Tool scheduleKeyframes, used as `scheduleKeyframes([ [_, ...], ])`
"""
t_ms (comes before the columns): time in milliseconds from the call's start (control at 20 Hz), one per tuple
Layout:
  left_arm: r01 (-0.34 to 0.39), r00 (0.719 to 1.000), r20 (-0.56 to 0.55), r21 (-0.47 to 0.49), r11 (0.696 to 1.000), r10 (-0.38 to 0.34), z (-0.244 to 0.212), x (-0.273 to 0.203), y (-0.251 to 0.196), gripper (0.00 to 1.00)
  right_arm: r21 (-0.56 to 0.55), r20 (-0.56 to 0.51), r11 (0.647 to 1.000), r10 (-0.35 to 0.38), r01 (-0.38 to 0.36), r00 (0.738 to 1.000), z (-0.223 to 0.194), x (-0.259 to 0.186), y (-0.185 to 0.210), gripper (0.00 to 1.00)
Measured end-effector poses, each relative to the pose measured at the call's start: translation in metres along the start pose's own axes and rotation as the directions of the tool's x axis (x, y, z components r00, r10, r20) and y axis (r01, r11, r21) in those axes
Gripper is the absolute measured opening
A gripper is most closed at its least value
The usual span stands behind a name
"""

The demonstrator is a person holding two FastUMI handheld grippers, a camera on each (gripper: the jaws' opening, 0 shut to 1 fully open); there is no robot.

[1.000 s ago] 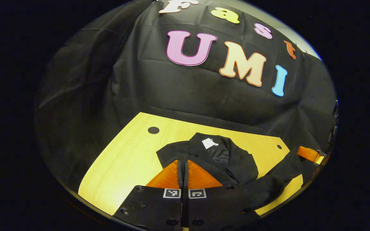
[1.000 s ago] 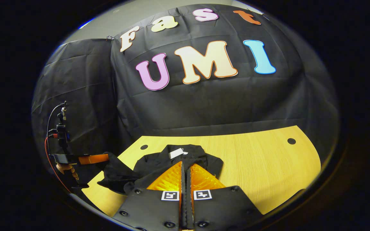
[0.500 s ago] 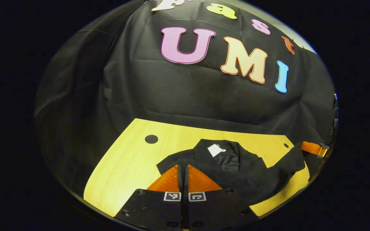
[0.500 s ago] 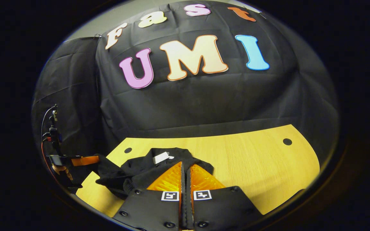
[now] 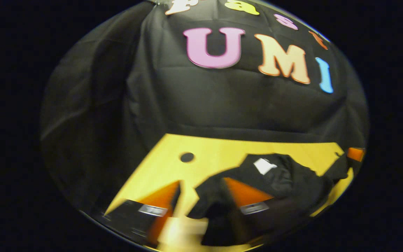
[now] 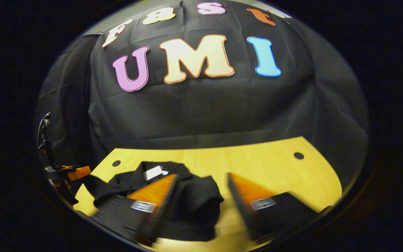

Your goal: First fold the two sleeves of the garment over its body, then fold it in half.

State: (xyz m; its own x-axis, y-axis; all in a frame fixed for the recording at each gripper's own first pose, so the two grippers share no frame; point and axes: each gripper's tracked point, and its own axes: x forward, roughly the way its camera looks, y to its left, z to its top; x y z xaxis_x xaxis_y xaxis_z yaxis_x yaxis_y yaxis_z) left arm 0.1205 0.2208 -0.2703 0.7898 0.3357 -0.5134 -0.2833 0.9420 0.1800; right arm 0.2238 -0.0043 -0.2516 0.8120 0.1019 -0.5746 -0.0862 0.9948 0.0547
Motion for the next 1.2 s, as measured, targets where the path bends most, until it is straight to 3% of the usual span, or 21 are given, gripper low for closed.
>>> scheduleKeyframes([
  [50, 0.016, 0.997, 0.081, -0.02, 1.0, -0.015, 0.02, 0.001, -0.005, 0.87, -0.003, 0.064, 1.0, -0.01, 0.01, 0.998, 0.016, -0.006, 0.0, 0.74],
  [100, 0.053, 0.988, 0.149, -0.034, 0.998, -0.047, 0.042, -0.008, -0.014, 0.93, -0.007, 0.116, 1.0, -0.023, 0.024, 0.993, 0.027, -0.011, 0.002, 0.97],
  [350, 0.123, 0.962, 0.246, -0.007, 0.992, -0.118, 0.082, -0.042, -0.023, 0.93, -0.023, 0.187, 0.999, -0.045, 0.05, 0.981, 0.037, -0.038, 0.009, 0.97],
  [650, 0.088, 0.955, 0.288, -0.037, 0.995, -0.074, 0.093, -0.085, -0.006, 0.93, -0.04, 0.271, 0.999, -0.018, 0.03, 0.962, 0.05, -0.082, 0.018, 0.98],
  [700, 0.075, 0.952, 0.3, -0.032, 0.997, -0.062, 0.096, -0.095, -0.003, 0.93, -0.039, 0.291, 0.999, -0.012, 0.024, 0.957, 0.052, -0.093, 0.016, 0.94],
  [750, 0.069, 0.948, 0.312, -0.028, 0.997, -0.057, 0.098, -0.106, -0.003, 0.93, -0.032, 0.308, 0.999, -0.003, 0.014, 0.951, 0.055, -0.103, 0.017, 1.0],
  [850, 0.068, 0.937, 0.345, -0.02, 0.997, -0.057, 0.103, -0.13, -0.007, 0.93, -0.017, 0.338, 1.0, 0.01, -0.005, 0.941, 0.055, -0.123, 0.015, 1.0],
  [900, 0.067, 0.934, 0.352, -0.019, 0.998, -0.056, 0.104, -0.142, -0.009, 0.93, -0.013, 0.351, 1.0, 0.017, -0.013, 0.936, 0.054, -0.135, 0.014, 0.94],
  [1100, 0.067, 0.929, 0.367, -0.012, 0.998, -0.058, 0.1, -0.192, -0.018, 0.93, 0.006, 0.392, 0.999, 0.036, -0.041, 0.919, 0.044, -0.186, 0.008, 1.0],
  [1200, 0.084, 0.924, 0.375, -0.009, 0.996, -0.074, 0.097, -0.216, -0.026, 0.93, 0.016, 0.407, 0.999, 0.037, -0.048, 0.913, 0.038, -0.212, 0.004, 0.94],
])
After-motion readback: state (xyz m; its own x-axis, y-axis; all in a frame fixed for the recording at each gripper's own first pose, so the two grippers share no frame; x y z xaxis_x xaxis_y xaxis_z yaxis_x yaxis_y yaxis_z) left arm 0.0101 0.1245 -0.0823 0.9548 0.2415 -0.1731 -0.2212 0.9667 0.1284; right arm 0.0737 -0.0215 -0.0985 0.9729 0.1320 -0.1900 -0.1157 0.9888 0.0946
